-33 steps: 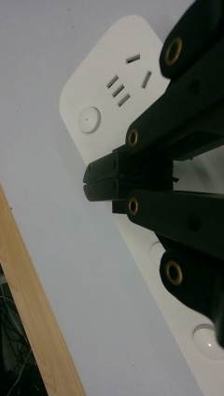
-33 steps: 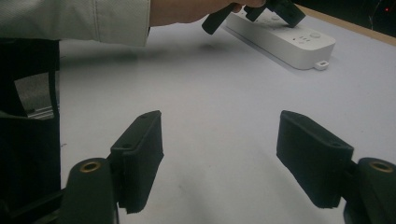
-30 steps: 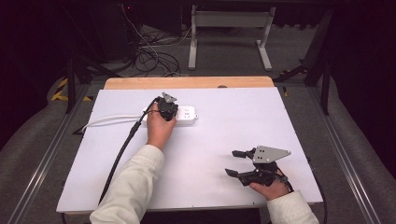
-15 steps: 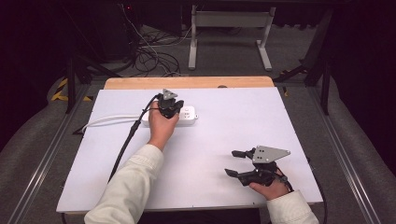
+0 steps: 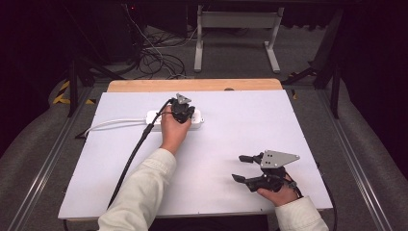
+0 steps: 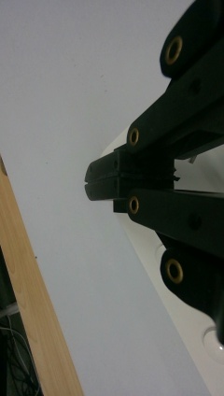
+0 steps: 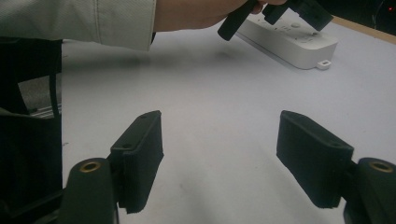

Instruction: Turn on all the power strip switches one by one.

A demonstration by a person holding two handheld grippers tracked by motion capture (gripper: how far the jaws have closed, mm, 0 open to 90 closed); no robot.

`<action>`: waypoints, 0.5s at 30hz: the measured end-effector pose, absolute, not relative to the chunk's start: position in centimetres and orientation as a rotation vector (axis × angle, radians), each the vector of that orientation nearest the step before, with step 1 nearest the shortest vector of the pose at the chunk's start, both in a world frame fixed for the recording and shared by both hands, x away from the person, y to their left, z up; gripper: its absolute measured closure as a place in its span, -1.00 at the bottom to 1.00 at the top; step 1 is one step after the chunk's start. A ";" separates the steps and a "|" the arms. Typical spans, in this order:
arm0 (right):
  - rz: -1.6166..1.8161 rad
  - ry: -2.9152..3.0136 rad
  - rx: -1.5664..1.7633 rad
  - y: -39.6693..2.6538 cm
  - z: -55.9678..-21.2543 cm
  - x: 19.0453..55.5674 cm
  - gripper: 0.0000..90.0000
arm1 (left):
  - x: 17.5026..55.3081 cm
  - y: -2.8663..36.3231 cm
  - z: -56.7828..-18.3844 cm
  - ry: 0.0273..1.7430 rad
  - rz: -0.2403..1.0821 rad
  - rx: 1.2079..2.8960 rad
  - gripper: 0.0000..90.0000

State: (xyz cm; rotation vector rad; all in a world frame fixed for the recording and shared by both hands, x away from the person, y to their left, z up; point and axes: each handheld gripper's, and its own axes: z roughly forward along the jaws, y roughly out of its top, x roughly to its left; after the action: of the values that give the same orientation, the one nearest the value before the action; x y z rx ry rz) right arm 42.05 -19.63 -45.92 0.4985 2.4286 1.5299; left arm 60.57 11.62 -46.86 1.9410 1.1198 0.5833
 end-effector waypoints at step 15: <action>1.531 2.430 0.493 -19.6 -45.9 42.0 -0.30 | 60.6 11.6 -47.5 1.085 0.645 1.960 1.00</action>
State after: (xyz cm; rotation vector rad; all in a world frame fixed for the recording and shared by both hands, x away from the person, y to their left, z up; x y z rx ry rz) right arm 42.01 -19.61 -45.92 0.4935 2.4297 1.5307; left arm 60.63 11.59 -47.53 1.9596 1.0850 0.6450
